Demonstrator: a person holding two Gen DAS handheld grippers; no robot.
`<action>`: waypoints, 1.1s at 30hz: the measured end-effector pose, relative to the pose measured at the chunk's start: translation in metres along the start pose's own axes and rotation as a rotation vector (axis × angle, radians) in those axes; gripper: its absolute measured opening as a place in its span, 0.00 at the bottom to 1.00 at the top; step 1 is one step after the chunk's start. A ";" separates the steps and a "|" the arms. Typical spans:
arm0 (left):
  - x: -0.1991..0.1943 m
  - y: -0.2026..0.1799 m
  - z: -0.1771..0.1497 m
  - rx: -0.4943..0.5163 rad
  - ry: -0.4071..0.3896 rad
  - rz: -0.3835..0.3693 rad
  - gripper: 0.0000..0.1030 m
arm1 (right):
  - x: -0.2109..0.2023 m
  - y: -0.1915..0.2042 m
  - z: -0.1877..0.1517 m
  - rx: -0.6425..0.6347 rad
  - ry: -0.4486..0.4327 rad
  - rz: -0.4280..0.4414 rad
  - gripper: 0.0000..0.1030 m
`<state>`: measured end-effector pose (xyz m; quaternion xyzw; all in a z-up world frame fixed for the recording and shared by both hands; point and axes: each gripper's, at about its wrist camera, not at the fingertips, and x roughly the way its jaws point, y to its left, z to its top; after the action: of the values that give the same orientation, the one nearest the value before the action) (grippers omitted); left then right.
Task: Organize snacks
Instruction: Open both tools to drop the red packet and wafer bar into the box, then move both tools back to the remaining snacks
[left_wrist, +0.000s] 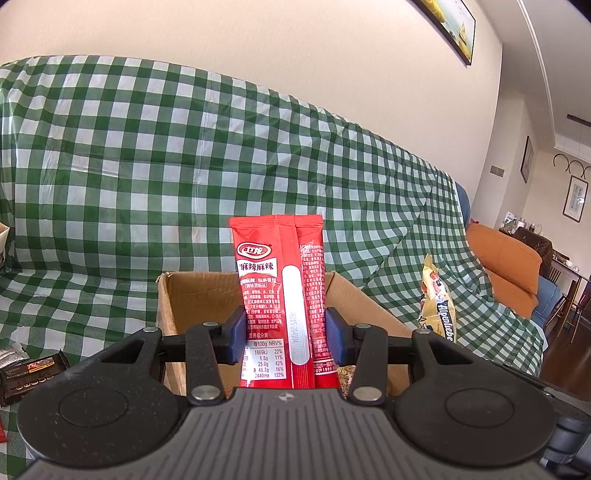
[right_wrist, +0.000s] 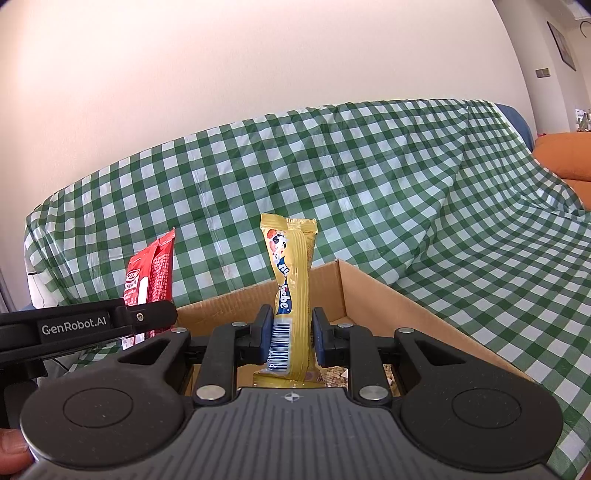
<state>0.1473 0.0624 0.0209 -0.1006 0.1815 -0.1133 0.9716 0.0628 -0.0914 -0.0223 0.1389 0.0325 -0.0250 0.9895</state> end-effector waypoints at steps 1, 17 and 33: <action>0.000 0.000 0.000 -0.001 -0.001 0.000 0.47 | 0.000 0.000 0.000 0.000 0.000 0.000 0.23; 0.000 -0.001 0.000 -0.006 -0.010 -0.004 0.47 | -0.002 0.001 -0.003 -0.003 0.000 -0.002 0.23; -0.011 0.003 0.003 0.016 -0.023 0.005 0.57 | 0.006 -0.002 -0.003 -0.012 0.016 -0.019 0.50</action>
<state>0.1389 0.0682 0.0263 -0.0938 0.1696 -0.1111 0.9747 0.0684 -0.0928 -0.0263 0.1331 0.0419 -0.0331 0.9897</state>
